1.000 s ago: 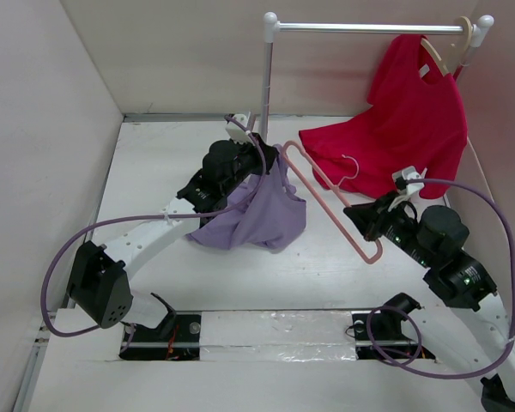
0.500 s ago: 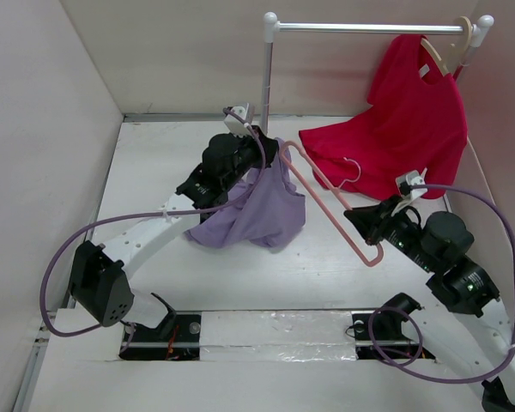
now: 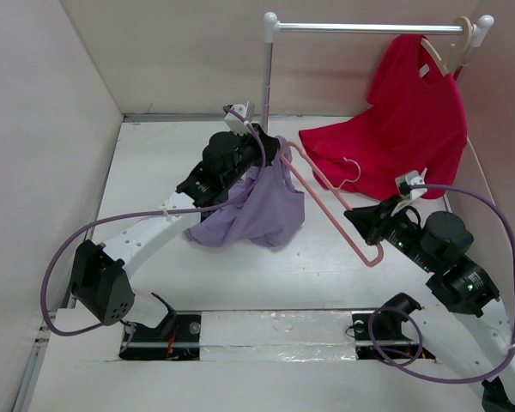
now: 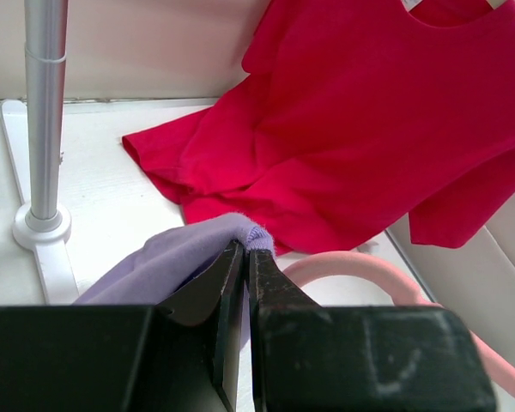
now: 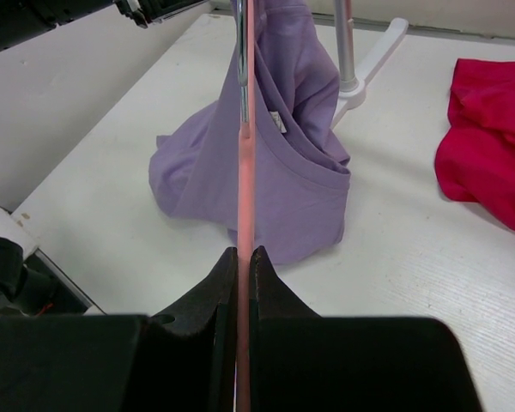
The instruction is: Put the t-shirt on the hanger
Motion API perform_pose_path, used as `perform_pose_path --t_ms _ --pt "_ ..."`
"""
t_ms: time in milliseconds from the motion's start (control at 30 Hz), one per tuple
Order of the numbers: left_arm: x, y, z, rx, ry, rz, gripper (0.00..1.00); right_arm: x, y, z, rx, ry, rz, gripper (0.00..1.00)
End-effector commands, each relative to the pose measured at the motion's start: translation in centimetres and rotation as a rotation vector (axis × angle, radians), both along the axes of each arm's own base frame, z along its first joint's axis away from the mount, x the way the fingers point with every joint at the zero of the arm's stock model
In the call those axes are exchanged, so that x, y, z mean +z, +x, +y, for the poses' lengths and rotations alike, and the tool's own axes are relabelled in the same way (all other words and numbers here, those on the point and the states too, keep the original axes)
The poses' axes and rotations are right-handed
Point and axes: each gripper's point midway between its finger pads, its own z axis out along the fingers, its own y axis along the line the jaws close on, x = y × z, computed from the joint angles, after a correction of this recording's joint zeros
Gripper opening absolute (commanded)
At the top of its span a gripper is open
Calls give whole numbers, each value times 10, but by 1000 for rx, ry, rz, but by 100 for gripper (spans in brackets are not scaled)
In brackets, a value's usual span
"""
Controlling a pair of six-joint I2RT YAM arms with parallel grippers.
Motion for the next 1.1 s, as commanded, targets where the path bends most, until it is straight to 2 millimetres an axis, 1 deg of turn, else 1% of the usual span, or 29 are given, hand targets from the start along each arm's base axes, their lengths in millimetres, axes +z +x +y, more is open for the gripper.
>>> perform_pose_path --t_ms 0,33,67,133,267,300,333,400,433,467,500,533,567,600,633,667,767,800,833,900,933,967,1000,1033,1067 --pt "43 -8 3 -15 -72 -81 0 15 2 9 34 30 -42 0" --pt "44 -9 3 -15 -74 -84 0 14 3 11 41 33 -40 0" --pt "46 -9 4 -15 -77 -87 0 8 5 12 40 26 -28 0" --pt "47 -10 4 -15 -79 -90 0 6 6 13 38 34 -24 0" --pt "52 -20 -2 -81 -95 -98 0 -1 10 19 49 33 -6 0" --pt "55 -24 -5 -106 -103 -105 0 -5 11 23 61 26 8 0" --pt "57 -29 -9 -123 -107 -108 0 -4 13 25 63 28 3 0" --pt "60 -31 -8 -109 -106 -117 0 -7 13 32 83 25 15 0" --pt "62 -34 -6 -110 -110 -123 0 -9 16 35 82 20 23 0" --pt "63 -36 -6 -118 -115 -125 0 -10 13 41 100 19 27 0" --pt "64 -38 -7 -132 -116 -126 0 -10 13 44 97 19 28 0" --pt "66 -44 -9 -146 -121 -130 0 -12 19 46 75 12 33 0" --pt "66 -45 -7 -140 -121 -132 0 -13 19 49 77 8 36 0" --pt "67 -47 -7 -129 -121 -140 0 -13 15 56 101 3 38 0" --pt "69 -51 -7 -127 -122 -145 0 -10 15 60 101 6 35 0" --pt "70 -51 -5 -119 -121 -150 0 -13 18 63 81 -7 43 0" --pt "72 -51 2 -91 -111 -156 0 -16 12 79 81 -31 49 0" --pt "73 -48 9 -51 -113 -161 0 -17 10 83 76 -36 54 0" --pt "78 -51 12 -48 -123 -174 0 -18 2 88 70 -45 48 0" --pt "77 -51 17 -31 -119 -175 0 -19 -5 96 63 -45 55 0" --pt "82 -53 19 -27 -121 -187 0 -19 -4 95 28 -48 50 0" --pt "82 -54 21 -25 -122 -187 0 -20 -15 104 58 -54 49 0" --pt "82 -55 21 -28 -124 -187 0 -19 -17 106 52 -46 52 0" --pt "87 -61 23 -39 -138 -198 0 -18 -15 106 18 -41 46 0" --pt "85 -65 22 -59 -152 -188 0 -17 -14 107 11 -36 40 0"
